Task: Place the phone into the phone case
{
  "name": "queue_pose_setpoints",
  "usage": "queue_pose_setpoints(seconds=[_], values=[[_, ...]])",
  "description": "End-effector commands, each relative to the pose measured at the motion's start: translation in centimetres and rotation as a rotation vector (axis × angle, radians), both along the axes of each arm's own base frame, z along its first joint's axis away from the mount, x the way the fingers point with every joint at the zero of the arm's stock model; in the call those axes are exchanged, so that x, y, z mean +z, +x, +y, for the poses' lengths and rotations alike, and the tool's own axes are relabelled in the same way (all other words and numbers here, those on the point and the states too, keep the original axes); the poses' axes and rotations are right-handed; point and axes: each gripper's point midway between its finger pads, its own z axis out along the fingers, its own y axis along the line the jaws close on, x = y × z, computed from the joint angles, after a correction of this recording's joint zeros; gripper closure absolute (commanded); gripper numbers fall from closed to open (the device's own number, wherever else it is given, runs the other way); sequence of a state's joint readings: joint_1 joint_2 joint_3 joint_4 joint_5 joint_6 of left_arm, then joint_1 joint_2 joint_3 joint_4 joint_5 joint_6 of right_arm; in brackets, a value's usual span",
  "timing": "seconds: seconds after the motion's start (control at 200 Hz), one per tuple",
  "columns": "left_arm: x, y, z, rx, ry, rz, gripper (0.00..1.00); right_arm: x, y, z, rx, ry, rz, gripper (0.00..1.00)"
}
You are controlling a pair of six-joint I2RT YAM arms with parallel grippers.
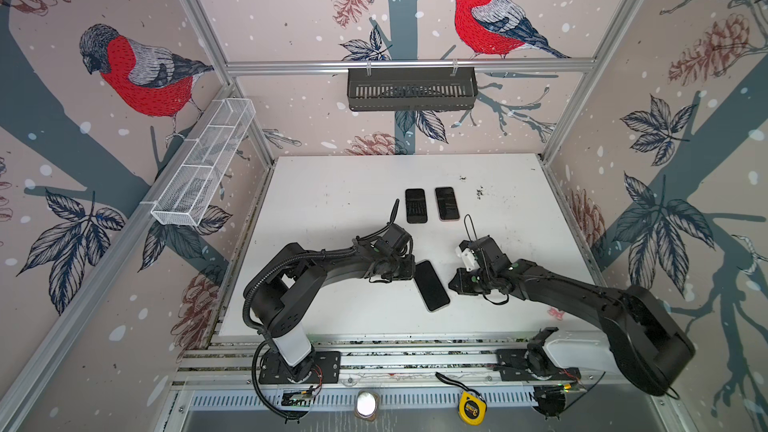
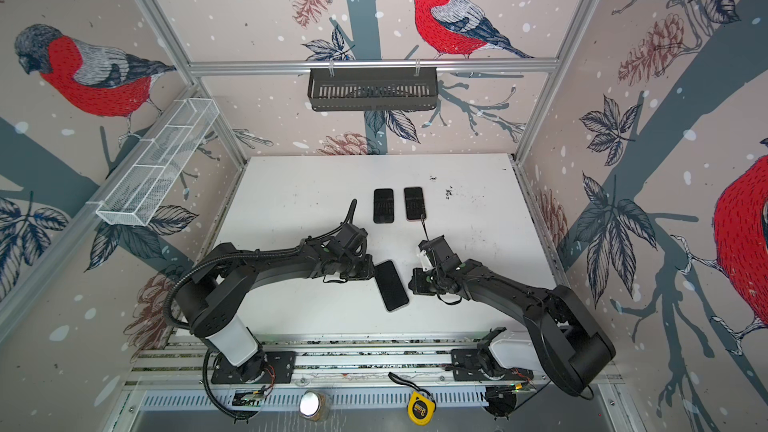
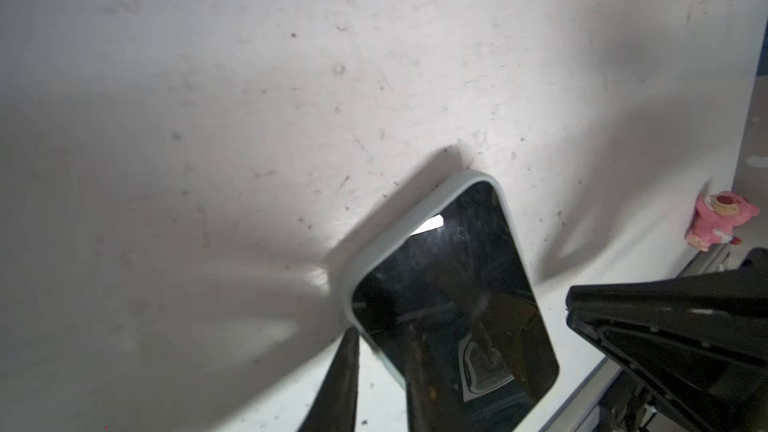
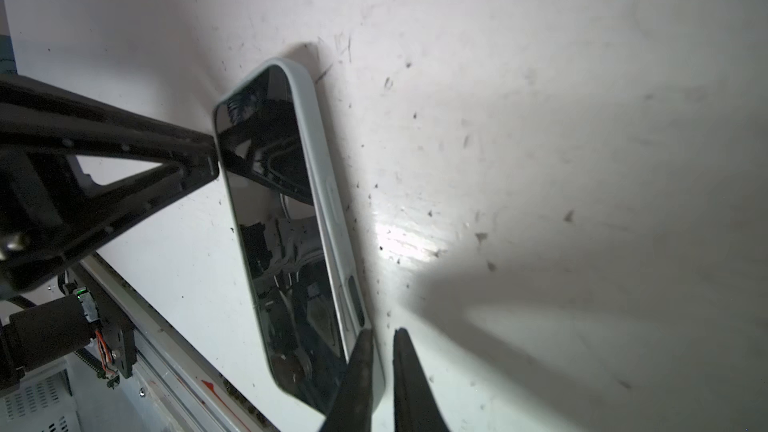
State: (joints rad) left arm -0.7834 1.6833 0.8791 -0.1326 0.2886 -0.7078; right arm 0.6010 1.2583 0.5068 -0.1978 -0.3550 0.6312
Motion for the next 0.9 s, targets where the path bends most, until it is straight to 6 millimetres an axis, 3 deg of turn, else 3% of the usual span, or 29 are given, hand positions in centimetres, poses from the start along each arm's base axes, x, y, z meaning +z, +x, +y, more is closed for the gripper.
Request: queue_pose_setpoints(seconds=[0.0,0.16,0.47,0.896], values=[[0.5,-1.0,0.0,-0.008,0.001,0.014,0.78,0.3,0.0,-0.8,-0.015,-0.039,-0.013,0.85],[0.8,-3.4,-1.2,-0.029,0.005,0.019,0.76,1.5,-0.9,0.1,0.040,-0.030,-0.038,0.76],[-0.3,-6.6,-2.2,-0.064,0.058,0.039,0.76,0.8,-2.2,0.0,0.110,-0.106,-0.044,0.75],[-1.4,-7.5,-1.6,-0.088,0.127,0.052,0.75,-1.2,-3.5,0.7,0.181,-0.159,0.002,0.78]])
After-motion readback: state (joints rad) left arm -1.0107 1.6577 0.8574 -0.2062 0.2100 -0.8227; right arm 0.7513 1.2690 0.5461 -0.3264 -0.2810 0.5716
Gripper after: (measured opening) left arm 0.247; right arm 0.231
